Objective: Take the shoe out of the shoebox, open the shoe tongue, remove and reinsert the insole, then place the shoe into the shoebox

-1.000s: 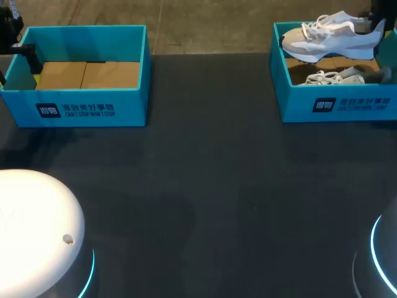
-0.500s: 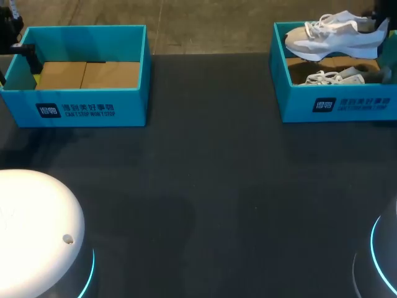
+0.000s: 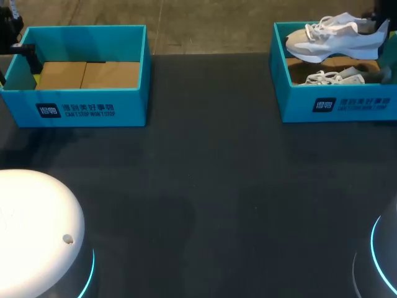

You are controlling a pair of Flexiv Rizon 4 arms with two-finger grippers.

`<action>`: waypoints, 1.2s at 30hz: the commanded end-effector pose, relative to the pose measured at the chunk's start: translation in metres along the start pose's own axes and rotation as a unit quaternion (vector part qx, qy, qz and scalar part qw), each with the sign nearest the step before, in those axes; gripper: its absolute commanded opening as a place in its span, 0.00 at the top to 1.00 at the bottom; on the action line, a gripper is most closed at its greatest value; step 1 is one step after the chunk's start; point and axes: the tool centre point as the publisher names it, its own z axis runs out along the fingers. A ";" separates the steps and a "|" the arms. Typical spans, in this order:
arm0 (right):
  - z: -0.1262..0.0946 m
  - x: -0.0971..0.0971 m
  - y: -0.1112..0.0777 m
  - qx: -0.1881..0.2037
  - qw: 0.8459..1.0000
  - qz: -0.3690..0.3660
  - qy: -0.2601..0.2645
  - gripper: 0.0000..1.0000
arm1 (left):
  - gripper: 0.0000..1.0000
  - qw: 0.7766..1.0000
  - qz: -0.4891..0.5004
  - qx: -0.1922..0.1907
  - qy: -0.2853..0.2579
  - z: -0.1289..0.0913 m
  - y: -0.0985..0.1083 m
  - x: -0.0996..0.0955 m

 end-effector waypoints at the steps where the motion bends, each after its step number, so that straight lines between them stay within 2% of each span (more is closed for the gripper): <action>1: 0.005 0.001 0.006 0.002 1.000 0.001 0.001 1.00 | 0.00 1.000 0.000 0.000 -0.001 -0.001 0.001 0.000; 18: 0.029 0.000 0.008 0.008 1.000 0.007 0.002 1.00 | 0.00 1.000 0.000 0.000 -0.001 -0.001 0.001 0.000; 36: 0.048 -0.003 -0.006 0.027 1.000 0.013 0.006 1.00 | 0.00 1.000 0.000 0.000 -0.001 -0.001 0.001 0.000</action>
